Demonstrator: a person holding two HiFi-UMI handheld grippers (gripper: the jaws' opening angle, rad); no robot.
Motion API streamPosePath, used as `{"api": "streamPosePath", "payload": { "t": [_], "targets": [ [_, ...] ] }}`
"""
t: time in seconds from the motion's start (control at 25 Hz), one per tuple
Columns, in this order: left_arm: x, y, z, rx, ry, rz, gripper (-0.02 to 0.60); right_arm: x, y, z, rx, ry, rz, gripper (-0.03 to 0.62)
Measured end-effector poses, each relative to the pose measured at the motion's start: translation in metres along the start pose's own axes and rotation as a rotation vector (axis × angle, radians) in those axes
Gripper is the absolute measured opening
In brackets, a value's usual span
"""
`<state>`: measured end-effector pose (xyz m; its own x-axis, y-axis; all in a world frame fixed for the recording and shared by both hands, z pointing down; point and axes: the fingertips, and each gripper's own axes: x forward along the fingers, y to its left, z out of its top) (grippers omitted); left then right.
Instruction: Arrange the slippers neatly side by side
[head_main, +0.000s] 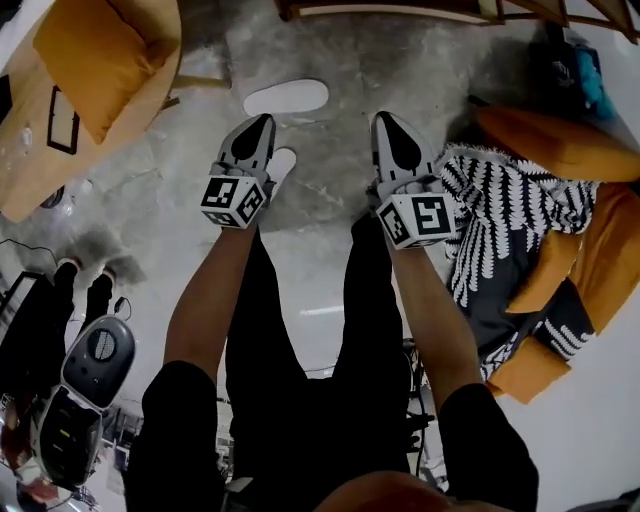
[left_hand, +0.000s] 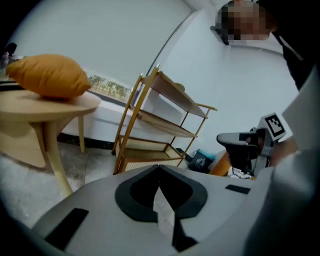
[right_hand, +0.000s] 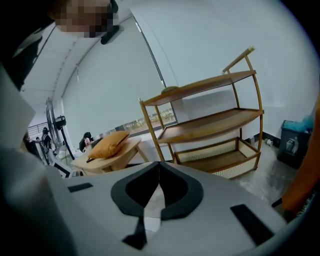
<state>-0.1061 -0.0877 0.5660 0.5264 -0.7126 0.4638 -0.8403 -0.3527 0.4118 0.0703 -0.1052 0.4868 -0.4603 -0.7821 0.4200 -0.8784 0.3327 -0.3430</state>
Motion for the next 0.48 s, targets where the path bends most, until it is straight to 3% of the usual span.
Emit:
{"api": "streamPosePath", "payload": {
  "t": [0.16, 0.48],
  "targets": [
    [0.022, 0.028, -0.050, -0.060, 0.057, 0.028, 0.015, 0.025, -0.016, -0.048, -0.073, 0.059, 0.027, 0.031],
    [0.069, 0.087, -0.120, -0.012, 0.171, 0.026, 0.017, 0.087, -0.047, -0.135, -0.142, 0.127, 0.028, 0.031]
  ]
}}
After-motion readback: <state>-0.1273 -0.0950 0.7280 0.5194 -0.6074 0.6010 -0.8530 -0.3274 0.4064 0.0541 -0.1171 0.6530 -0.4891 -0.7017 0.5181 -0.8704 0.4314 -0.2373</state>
